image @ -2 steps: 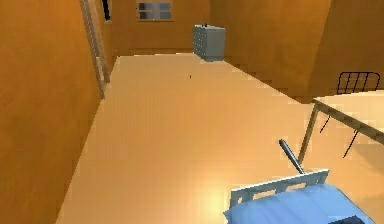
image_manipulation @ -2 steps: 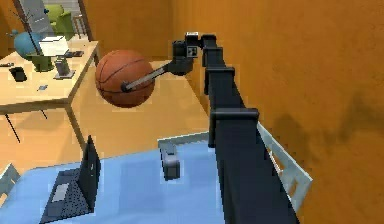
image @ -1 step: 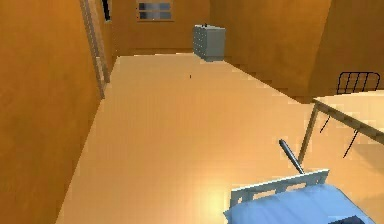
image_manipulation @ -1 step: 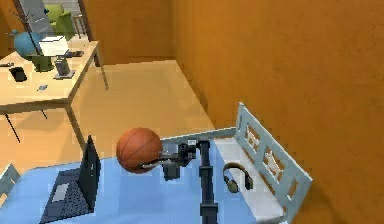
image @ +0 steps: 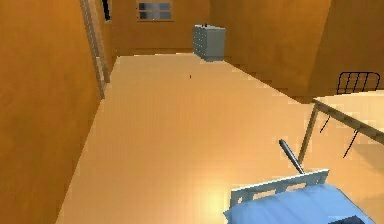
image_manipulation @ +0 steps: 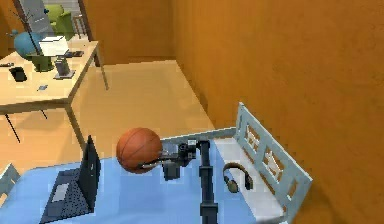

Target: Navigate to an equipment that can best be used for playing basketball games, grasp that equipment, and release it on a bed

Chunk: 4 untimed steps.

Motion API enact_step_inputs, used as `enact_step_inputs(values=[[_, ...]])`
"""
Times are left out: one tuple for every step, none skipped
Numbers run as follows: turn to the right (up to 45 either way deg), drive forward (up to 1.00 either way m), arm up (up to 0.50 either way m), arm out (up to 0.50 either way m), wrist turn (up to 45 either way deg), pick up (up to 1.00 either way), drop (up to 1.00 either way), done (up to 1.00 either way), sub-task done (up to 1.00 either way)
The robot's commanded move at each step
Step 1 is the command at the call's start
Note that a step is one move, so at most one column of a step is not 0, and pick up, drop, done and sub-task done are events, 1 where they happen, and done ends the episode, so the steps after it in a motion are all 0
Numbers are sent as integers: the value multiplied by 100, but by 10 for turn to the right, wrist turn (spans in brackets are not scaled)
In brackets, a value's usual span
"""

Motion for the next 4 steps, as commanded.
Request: enact_step_inputs(values=[[0,0,0,0,0,0,100,0,0],[0,0,10,0,0,0,0,0,0],[0,0,0,-8,0,0,0,0,0],[0,0,0,0,0,0,0,100,0]])
